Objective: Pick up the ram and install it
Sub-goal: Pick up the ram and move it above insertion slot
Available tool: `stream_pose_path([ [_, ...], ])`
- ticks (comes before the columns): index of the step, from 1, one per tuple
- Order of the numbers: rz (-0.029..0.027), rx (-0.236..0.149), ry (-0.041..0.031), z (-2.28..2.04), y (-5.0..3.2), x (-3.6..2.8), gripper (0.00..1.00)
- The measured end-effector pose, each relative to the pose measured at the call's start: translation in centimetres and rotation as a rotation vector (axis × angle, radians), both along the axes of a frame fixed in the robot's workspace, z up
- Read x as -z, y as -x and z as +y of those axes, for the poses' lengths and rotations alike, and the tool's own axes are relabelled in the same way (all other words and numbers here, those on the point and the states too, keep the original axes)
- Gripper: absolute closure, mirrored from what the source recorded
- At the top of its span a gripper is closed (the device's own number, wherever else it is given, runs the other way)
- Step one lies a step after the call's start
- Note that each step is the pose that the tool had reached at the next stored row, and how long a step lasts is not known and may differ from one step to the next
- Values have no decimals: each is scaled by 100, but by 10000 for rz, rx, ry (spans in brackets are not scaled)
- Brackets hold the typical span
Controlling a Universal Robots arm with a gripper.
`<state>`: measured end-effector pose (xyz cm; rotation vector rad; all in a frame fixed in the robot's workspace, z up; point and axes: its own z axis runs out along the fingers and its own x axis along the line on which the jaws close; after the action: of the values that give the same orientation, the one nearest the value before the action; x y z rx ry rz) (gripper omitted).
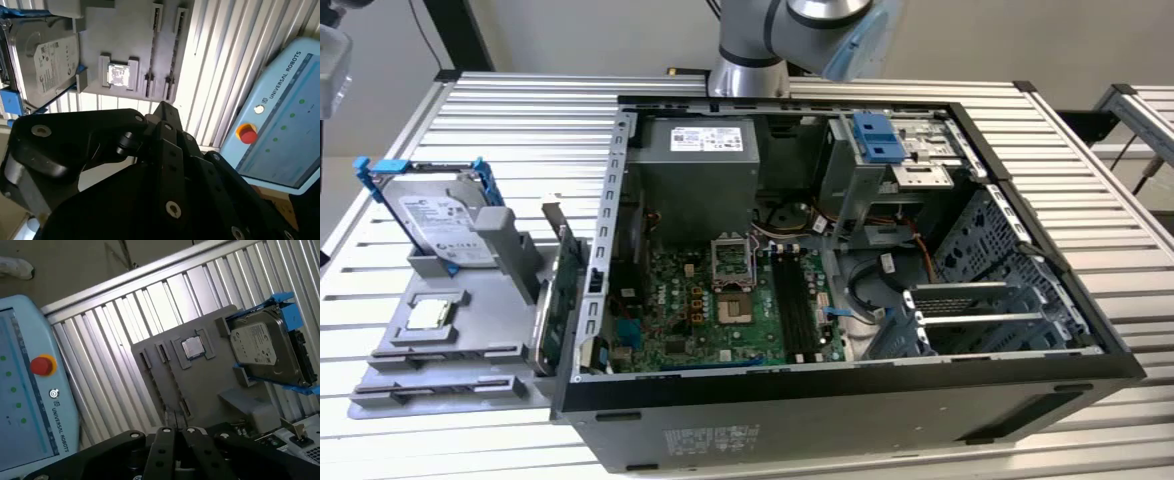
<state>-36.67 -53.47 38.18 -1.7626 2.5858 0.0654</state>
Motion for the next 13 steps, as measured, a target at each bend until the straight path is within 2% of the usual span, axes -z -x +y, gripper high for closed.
stream_pose_path([
  [5, -54, -916, 1, 0, 0, 1, 100],
  [13, -84, -2375, -3, 0, 1, 10, 100],
])
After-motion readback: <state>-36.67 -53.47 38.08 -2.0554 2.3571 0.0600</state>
